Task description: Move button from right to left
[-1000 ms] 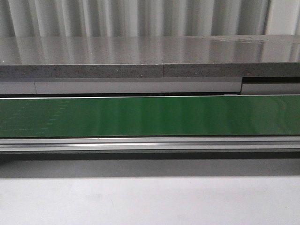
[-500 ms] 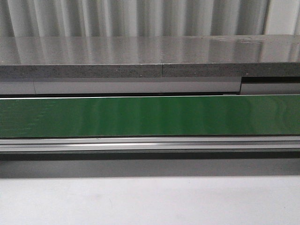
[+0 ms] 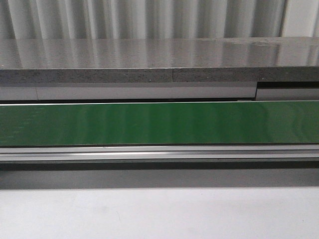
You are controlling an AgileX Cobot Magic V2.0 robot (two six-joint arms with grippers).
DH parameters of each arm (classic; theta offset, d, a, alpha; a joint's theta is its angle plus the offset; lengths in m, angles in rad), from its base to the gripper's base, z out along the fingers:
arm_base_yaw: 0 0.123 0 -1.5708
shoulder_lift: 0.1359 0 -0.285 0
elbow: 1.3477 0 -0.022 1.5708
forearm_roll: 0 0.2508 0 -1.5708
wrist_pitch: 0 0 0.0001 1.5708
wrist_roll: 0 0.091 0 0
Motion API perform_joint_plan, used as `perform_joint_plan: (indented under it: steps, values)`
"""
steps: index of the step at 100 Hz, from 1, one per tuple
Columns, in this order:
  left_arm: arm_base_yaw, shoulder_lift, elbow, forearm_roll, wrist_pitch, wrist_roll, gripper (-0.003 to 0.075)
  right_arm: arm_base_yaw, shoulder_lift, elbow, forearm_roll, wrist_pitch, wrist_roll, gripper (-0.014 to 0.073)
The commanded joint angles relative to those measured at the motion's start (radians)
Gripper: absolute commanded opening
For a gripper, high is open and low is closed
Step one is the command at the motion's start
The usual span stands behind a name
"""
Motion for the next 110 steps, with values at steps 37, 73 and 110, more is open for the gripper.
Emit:
perform_joint_plan:
  steps: [37,73,110]
  values:
    - [-0.003,-0.036,0.025,0.003,-0.079,-0.009,-0.0020,-0.001,0.009,-0.024,-0.051,-0.081,-0.007,-0.0066]
    - [-0.003,-0.036,0.025,0.003,-0.079,-0.009,-0.0020,-0.044,0.009,0.064,-0.066,-0.295,0.055,-0.0066]
    - [-0.003,-0.036,0.025,0.003,-0.079,-0.009,-0.0020,-0.164,-0.077,0.329,-0.066,-0.639,0.204,-0.0066]
